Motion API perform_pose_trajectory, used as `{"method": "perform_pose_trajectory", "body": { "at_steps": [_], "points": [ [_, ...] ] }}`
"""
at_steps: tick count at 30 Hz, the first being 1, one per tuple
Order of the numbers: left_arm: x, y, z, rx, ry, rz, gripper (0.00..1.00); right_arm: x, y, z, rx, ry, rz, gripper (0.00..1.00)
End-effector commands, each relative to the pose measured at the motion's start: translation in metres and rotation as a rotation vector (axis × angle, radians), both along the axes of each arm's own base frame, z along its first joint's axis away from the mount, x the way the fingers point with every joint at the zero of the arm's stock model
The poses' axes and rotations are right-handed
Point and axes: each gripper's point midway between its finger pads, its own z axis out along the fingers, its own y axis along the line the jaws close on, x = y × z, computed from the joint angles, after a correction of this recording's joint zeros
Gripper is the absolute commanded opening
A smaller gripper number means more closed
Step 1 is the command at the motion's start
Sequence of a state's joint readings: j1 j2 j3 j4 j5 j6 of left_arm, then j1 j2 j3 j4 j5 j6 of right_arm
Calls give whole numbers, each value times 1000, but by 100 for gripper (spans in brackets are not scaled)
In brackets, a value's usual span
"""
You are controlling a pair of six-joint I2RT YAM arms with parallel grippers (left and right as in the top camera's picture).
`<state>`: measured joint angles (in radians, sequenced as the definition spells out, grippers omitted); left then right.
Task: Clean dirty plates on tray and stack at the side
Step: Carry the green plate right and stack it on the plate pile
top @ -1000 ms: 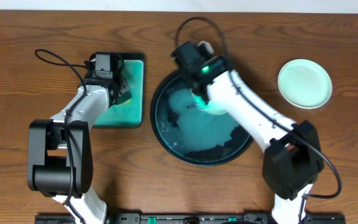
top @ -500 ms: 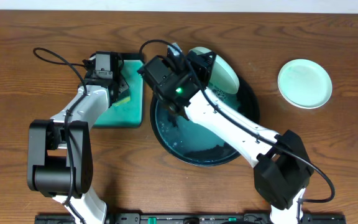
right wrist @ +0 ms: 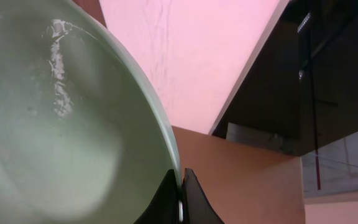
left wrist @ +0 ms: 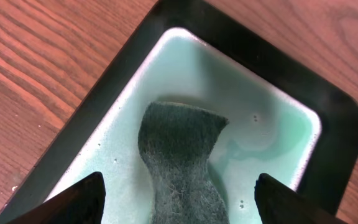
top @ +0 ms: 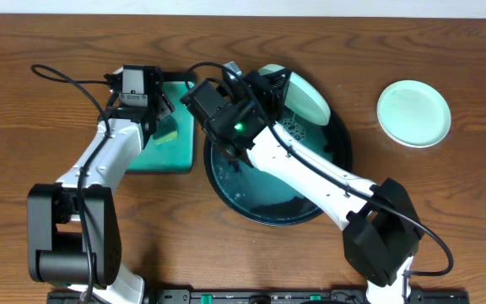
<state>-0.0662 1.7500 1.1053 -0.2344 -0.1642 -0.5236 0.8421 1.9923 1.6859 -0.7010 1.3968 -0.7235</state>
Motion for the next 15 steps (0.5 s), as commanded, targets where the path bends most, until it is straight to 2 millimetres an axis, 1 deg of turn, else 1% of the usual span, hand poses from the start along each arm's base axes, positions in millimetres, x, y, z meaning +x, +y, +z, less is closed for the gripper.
{"method": "perform_pose_trajectory", "body": {
  "at_steps": [1,4,7,10,13,15],
  "points": [
    [-3,6,1,18,6,15,78,-2,2,12,29,-56,-11,1],
    [-3,6,1,18,7,15,78,-1,6,5,104,-63,3,1],
    [-3,6,1,18,7,15,78,0,8,2,120,-51,14,1],
    [-3,6,1,18,7,15,79,0,7,4,61,-25,15,1],
    [-3,6,1,18,6,15,79,-2,2,13,-24,-23,-6,1],
    [-3,6,1,18,6,15,78,-4,0,17,-51,-32,-19,1]
  ]
}}
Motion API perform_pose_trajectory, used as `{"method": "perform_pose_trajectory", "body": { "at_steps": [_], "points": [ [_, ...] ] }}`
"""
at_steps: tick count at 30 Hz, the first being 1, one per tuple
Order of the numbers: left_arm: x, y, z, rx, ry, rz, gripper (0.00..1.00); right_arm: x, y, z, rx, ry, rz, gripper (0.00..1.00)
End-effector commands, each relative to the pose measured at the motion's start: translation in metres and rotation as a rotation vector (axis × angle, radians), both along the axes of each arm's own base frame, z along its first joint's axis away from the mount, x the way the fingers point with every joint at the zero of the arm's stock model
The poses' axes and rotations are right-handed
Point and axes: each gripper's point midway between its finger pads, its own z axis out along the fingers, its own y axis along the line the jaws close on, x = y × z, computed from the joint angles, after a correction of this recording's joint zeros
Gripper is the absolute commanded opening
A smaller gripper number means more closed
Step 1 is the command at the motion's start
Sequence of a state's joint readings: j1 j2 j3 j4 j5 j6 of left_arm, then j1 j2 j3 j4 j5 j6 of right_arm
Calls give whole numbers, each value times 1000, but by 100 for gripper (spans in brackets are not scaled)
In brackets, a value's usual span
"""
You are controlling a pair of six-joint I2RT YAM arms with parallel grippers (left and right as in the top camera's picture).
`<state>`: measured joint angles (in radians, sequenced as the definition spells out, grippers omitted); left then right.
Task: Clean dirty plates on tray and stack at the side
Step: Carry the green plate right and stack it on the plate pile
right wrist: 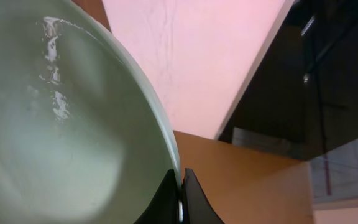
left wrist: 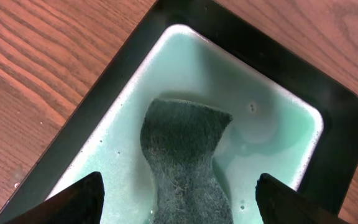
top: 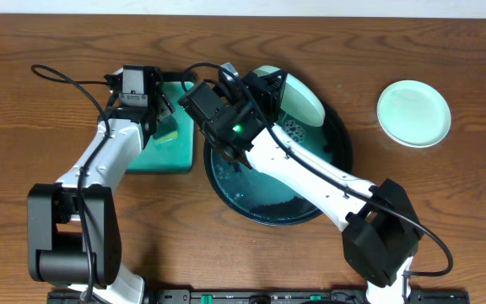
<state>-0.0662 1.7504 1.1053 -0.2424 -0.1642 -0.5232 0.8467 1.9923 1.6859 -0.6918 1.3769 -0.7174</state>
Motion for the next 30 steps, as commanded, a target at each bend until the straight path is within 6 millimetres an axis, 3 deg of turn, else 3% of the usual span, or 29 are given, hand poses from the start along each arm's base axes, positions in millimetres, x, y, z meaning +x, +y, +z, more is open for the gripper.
{"method": "perform_pose_trajectory", "body": {
  "at_steps": [1,4,5,7,9,13,14,15,17,19,21,24,27,28,30],
  "points": [
    [-1,6,2,18,-2,15,79,-4,-4,20,-76,-39,-36,1],
    [-1,6,2,18,-2,15,79,-3,1,13,6,-52,-18,1],
    [-1,6,2,18,-2,15,79,-4,12,-13,123,41,47,1],
    [-1,6,2,18,-2,15,79,-12,15,-38,138,189,92,1],
    [-1,6,2,18,-2,15,79,-13,8,-36,107,186,71,1],
    [-1,6,2,18,-2,15,79,-6,-14,5,12,-31,-44,1],
    [-1,6,2,18,-2,15,79,-4,-15,7,1,-32,-50,1],
    [-1,6,2,18,-2,15,79,-2,-16,3,17,-14,-44,1],
    [-1,6,2,18,-2,15,79,1,-5,-33,149,153,34,1],
    [-1,6,2,18,-2,15,79,-9,1,-66,215,345,91,1],
    [-1,6,2,18,-2,15,79,-11,-11,-72,208,388,65,1],
    [-1,6,2,17,-2,15,79,8,-35,-61,254,291,-15,1],
    [-1,6,2,18,-2,15,79,23,-57,-76,489,361,-43,1],
    [-1,6,2,18,-2,15,79,24,-63,-83,665,434,-35,1],
    [-1,6,2,18,-2,15,79,26,-71,-80,879,479,-33,1]
  ]
}}
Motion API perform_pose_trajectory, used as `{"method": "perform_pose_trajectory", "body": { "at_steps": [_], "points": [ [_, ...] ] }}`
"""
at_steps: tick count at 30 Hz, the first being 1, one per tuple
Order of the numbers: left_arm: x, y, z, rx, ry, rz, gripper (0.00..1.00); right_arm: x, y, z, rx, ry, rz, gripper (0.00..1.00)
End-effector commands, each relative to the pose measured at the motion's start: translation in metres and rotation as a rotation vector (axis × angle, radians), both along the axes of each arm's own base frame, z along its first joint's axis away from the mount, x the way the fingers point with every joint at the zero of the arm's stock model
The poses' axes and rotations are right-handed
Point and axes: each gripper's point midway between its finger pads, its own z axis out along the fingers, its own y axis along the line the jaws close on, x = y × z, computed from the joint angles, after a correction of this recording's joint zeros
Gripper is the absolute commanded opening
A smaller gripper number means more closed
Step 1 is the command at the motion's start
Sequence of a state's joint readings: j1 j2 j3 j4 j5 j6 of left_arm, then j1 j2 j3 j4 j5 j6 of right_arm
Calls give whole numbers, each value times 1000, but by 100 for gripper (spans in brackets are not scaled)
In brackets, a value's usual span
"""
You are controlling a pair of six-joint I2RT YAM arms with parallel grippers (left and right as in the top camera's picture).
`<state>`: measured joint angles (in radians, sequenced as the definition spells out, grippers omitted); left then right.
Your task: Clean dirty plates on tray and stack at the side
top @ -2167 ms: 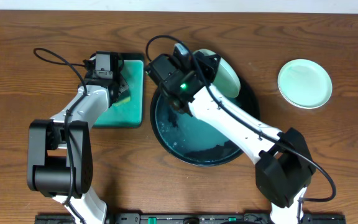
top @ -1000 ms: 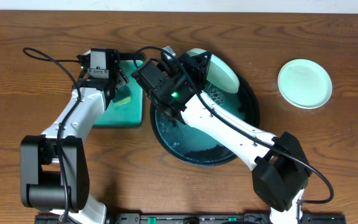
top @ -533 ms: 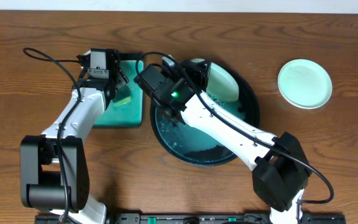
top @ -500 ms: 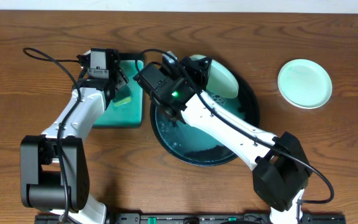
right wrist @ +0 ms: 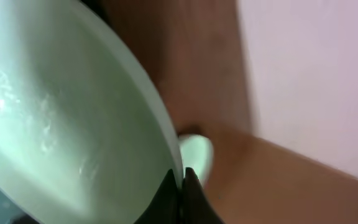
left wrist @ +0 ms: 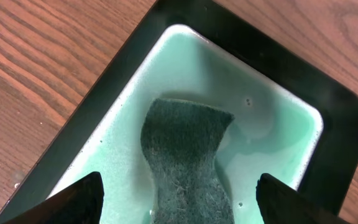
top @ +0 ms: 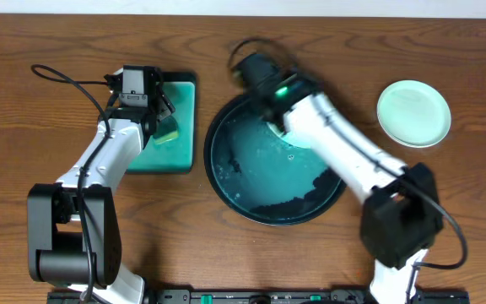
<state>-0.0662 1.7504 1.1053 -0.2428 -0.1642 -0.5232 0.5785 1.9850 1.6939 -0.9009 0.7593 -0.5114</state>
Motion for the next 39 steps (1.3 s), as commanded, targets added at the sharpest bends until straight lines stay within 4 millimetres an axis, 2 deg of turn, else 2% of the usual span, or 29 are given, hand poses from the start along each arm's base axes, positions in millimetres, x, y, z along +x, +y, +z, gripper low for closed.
{"method": "perform_pose_trajectory", "body": {
  "at_steps": [1,4,6,11,15,17,20,23,29,33,35,37,39],
  "points": [
    [-1,6,2,18,-2,15,79,2,-9,15,544,95,-55,1],
    [-1,6,2,18,-2,15,79,11,-46,36,861,89,-157,1],
    [-1,6,2,18,-2,15,79,17,-82,46,1029,69,-259,1],
    [-1,6,2,18,-2,15,79,15,-162,52,1323,63,-393,1],
    [-1,6,2,18,-2,15,79,8,-229,33,1401,20,-592,1],
    [-1,6,2,18,-2,15,79,4,-255,20,1432,1,-704,2],
    [-1,6,2,17,-2,15,79,-5,-300,-10,1459,-39,-970,2],
    [-1,6,2,18,-2,15,79,-16,-334,-38,1437,-81,-1194,2],
    [-1,6,2,18,-2,15,79,-26,-361,-81,1426,-69,-1359,1],
    [-1,6,2,18,-2,15,79,-31,-370,-99,1386,-82,-1453,2],
    [-1,6,2,18,-2,15,79,-31,-368,-100,1389,-72,-1442,9],
    [-1,6,2,18,-2,15,79,-29,-363,-99,1395,-51,-1407,27],
    [-1,6,2,18,-2,15,79,-30,-354,-98,1412,-13,-1390,32]
  ]
}}
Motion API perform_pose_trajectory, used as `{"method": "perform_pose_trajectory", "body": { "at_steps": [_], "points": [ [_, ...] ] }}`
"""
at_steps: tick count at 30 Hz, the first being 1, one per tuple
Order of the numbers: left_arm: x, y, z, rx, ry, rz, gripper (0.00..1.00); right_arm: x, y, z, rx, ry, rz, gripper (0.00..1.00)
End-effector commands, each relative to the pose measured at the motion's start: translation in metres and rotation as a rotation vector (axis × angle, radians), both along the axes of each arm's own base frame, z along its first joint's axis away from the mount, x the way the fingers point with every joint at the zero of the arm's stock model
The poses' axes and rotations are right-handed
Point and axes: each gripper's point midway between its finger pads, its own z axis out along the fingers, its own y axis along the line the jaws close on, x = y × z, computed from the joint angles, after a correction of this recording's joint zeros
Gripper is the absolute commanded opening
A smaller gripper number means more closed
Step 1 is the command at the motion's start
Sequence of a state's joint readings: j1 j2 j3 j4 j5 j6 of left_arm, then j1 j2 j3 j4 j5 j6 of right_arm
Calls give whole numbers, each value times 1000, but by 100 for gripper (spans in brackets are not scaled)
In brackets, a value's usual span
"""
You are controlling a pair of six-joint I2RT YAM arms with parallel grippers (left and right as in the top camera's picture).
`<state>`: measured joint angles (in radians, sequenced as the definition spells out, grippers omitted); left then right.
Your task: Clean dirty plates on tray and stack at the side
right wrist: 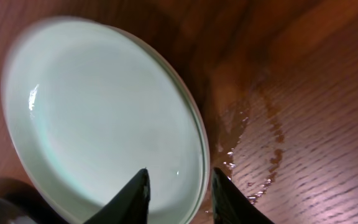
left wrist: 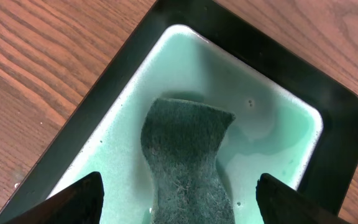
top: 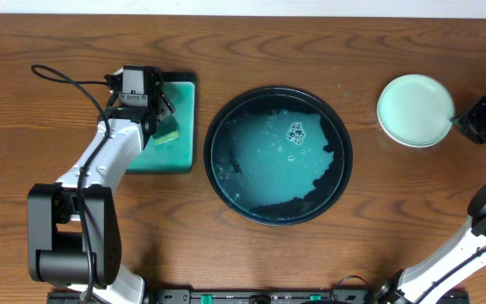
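Note:
A stack of pale green plates [top: 413, 111] rests on the wood at the right, seen close in the right wrist view [right wrist: 98, 112]. My right gripper [right wrist: 179, 193] is open, its fingers straddling the top plate's right rim; overhead it sits at the table's right edge [top: 469, 120]. The round dark tray [top: 278, 88] in the middle holds only soapy water. My left gripper [left wrist: 180, 202] hangs open over a dark green sponge [left wrist: 185, 155], which lies in the rectangular tray [left wrist: 135, 50] of green water.
Water drops [right wrist: 253, 140] wet the wood just right of the plate stack. A foam patch [top: 295, 133] floats in the round tray. The left arm's cable [top: 66, 80] loops over the table's back left. The rectangular tray [top: 180, 152] sits left of the round one.
The right gripper held a wet plate over the round tray's far rim; now that plate lies on the stack at the right and the gripper is open at its rim. The left gripper is unchanged.
The right gripper first held a tilted wet plate above the round tray's back left, and half a second later still did. Then it held the plate over the tray's far rim. Now the plate is on the stack, released. The left gripper stayed open over the sponge throughout.

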<state>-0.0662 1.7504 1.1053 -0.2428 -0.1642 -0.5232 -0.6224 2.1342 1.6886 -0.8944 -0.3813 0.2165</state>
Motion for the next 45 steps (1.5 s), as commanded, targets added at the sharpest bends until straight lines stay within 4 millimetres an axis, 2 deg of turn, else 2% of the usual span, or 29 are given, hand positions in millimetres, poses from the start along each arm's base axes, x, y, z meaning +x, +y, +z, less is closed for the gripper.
{"method": "perform_pose_trajectory", "body": {
  "at_steps": [1,7,10,12,13,14,15,16,17,18,24,25,30,34,40,45],
  "points": [
    [-1,6,2,18,-2,15,79,1,16,2,42,-2,38,35],
    [-1,6,2,18,-2,15,79,-9,43,10,133,31,64,41],
    [-1,6,2,17,-2,15,79,-20,55,30,136,44,98,41],
    [-1,6,2,18,-2,15,79,-27,66,49,121,34,145,43],
    [-1,6,2,18,-2,15,79,-32,73,62,108,24,180,50],
    [-1,6,2,18,-2,15,79,-35,81,74,96,13,207,60],
    [-1,6,2,18,-2,15,79,-38,89,86,85,3,229,76],
    [-1,6,2,18,-2,15,79,-41,99,100,73,-12,252,96],
    [-1,6,2,18,-2,15,79,-43,108,111,57,-26,271,99],
    [-1,6,2,18,-2,15,79,-47,129,135,3,-60,324,99],
    [-1,6,2,18,-2,15,79,-68,197,201,-212,-176,505,99],
    [-1,6,2,18,-2,15,79,-78,220,215,-247,-213,570,99],
    [-1,6,2,18,-2,15,79,-100,276,226,-260,-244,740,99],
    [-1,6,2,18,-2,15,79,-105,301,225,-250,-254,821,99],
    [-1,6,2,18,-2,15,79,-110,311,224,-241,-249,855,99],
    [-1,6,2,18,-2,15,79,-124,305,216,-240,-174,856,99]
  ]
}}
